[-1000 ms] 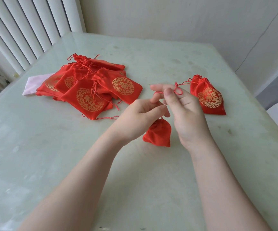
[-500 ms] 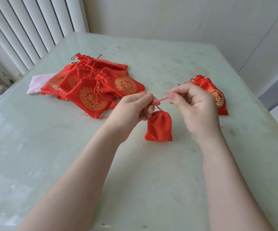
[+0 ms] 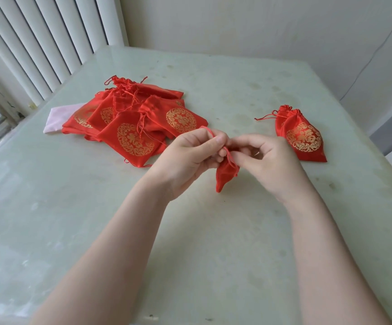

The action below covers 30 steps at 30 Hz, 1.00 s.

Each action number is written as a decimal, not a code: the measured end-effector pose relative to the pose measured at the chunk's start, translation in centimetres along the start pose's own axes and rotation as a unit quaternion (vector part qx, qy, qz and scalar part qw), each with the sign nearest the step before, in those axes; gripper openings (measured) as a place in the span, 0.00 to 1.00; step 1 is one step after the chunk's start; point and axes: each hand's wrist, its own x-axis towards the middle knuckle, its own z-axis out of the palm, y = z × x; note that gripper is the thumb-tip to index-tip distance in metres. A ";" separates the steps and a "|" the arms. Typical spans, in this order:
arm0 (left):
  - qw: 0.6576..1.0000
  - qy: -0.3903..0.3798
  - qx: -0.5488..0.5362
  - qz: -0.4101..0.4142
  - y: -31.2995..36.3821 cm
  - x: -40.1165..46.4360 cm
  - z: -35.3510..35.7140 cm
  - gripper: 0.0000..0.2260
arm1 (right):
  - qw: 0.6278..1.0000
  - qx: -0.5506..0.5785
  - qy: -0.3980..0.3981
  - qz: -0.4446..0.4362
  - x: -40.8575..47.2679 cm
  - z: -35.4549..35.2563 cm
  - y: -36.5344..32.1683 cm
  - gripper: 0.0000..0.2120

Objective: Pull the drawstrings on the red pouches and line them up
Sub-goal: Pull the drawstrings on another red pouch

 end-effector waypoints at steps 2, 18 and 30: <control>0.999 0.003 0.034 0.022 0.0 -0.1 -0.1 0.05 | 0.999 -0.035 0.035 -0.004 0.2 0.1 0.1 0.07; 0.722 0.195 0.545 0.378 -1.5 0.4 -0.7 0.09 | 0.978 0.198 -0.010 0.069 0.0 0.8 -0.6 0.09; 0.823 0.187 0.425 0.327 -0.7 0.2 0.0 0.05 | 0.984 0.158 0.005 0.077 0.1 1.3 -0.2 0.09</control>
